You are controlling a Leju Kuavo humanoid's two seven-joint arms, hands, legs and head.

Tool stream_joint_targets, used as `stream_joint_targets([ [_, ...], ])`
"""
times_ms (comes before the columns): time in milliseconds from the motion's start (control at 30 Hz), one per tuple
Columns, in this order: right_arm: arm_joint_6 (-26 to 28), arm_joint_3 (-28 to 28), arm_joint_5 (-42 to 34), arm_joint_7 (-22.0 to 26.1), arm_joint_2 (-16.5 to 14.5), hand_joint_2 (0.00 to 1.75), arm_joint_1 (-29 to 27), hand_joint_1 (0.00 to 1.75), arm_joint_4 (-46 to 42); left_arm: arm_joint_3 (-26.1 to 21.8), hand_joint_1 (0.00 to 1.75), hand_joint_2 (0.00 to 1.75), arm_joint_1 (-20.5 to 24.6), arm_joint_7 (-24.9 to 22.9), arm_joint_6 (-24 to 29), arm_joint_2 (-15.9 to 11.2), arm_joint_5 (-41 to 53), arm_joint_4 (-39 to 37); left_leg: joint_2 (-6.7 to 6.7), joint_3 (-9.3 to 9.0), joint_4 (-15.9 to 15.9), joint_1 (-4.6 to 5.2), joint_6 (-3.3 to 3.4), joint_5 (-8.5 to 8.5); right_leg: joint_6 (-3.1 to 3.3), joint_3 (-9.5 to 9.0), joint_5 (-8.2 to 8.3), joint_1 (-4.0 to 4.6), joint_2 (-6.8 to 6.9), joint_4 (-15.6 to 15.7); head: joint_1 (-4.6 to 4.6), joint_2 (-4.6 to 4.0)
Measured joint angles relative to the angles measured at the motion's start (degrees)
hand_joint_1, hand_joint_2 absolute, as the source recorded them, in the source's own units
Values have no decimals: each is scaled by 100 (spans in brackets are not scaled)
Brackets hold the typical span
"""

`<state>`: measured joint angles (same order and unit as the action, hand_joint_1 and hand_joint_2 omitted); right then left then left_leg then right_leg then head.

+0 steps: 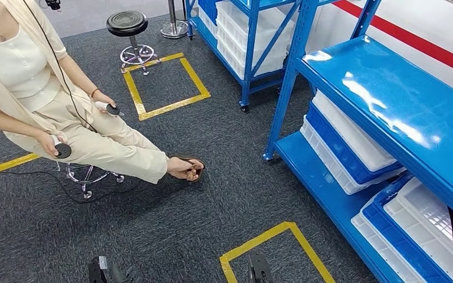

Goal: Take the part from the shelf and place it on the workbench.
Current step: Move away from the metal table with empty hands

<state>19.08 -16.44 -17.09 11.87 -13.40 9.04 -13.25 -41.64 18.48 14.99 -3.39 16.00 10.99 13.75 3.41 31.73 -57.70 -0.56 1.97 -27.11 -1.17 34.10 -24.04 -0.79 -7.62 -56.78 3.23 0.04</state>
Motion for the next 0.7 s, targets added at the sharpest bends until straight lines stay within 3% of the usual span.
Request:
stream_joint_targets([
  [67, 0, 0, -1, 0, 0, 0, -1, 0, 0, 0, 0, 0, 1, -1, 0, 0, 0, 0, -7, -2, 7, -1, 5, 4, -5, 3, 1, 2, -6, 1, 0, 0],
  [100, 0, 0, -7, 3, 0, 0, -4, 0, 0, 2, 0, 0, 10, -1, 0, 1, -2, 1, -40, -13, 37, -8, 23, 26, -10, 19, -10, 7, 58, -27, 0, 0],
  [133, 0, 0, -15, 8, 0, 0, -4, 0, 0, 7, 0, 0, 21, -2, 1, 3, -5, 2, -98, -25, 73, -12, 54, 52, -2, 102, -88, 15, 209, -177, 9, 0],
  [167, 0, -1, -29, 13, 2, 0, -8, 0, 0, 14, 0, 0, 29, -4, 8, 3, -12, 3, -232, -31, 106, -8, 85, 74, -6, 327, -264, 14, 384, -625, 19, 0],
  [233, 0, -2, -55, 23, 10, 0, -17, 0, 0, 46, 0, 0, 37, -9, 23, 2, -27, 4, -544, -37, 138, 6, 116, 89, -79, 490, -421, -7, 724, -1023, 42, 0],
  [267, 0, -2, -64, 26, 15, 0, -20, 0, 0, 62, 0, 0, 37, -12, 31, 0, -32, 4, -679, -39, 133, 13, 103, 78, -137, 383, -375, -24, 841, -886, 44, 0],
  [300, 0, -3, -68, 29, 15, 0, -16, 0, -1, 77, 0, 0, 40, -14, 31, -1, -37, 5, -749, -49, 127, 25, 76, 62, -164, 121, -233, -16, 958, -439, 45, 0],
  [367, 1, -4, -79, 36, 11, 0, -6, 0, -4, 95, 0, 0, 48, -21, 31, -2, -56, 6, -840, -70, 115, 47, 14, 34, -110, -111, -122, 15, 1089, -10, 35, 0],
  [433, 2, -8, -98, 39, 13, 0, -10, 0, -7, 123, 0, 0, 57, -28, 32, 4, -87, 7, -926, -91, 116, 43, -50, 22, -22, -100, -105, 34, 1006, 14, 26, 0],
  [500, 2, -13, -121, 43, 15, 0, -15, 0, -8, 158, 0, 0, 67, -31, 33, 12, -121, 8, -808, -62, 8, -2, -123, -77, 62, -107, -77, -7, 890, 37, 19, 0],
  [567, 2, -19, -133, 47, 11, 0, -8, 0, -9, 179, 0, 0, 64, -33, 34, 10, -142, 9, -515, 162, -512, -38, -179, -404, 144, -114, -50, -41, 775, 52, 10, 0],
  [633, 3, -23, -135, 48, 8, 0, -10, 0, -9, 188, 0, 0, 42, -36, 37, 1, -150, 9, -363, 537, -1289, -44, -200, -764, 186, -103, -38, -19, 657, 50, 5, 0],
  [667, 4, -24, -139, 48, 9, 0, -16, 0, -9, 194, 0, 0, 33, -37, 39, -4, -155, 9, -346, 671, -1536, -45, -202, -823, 191, -100, -35, -7, 590, 48, 4, 0],
  [700, 5, -24, -143, 48, 10, 0, -22, 0, -9, 204, 0, 0, 28, -39, 39, -7, -162, 9, -337, 706, -1571, -47, -196, -762, 194, -100, -31, 1, 521, 45, 4, 0],
])
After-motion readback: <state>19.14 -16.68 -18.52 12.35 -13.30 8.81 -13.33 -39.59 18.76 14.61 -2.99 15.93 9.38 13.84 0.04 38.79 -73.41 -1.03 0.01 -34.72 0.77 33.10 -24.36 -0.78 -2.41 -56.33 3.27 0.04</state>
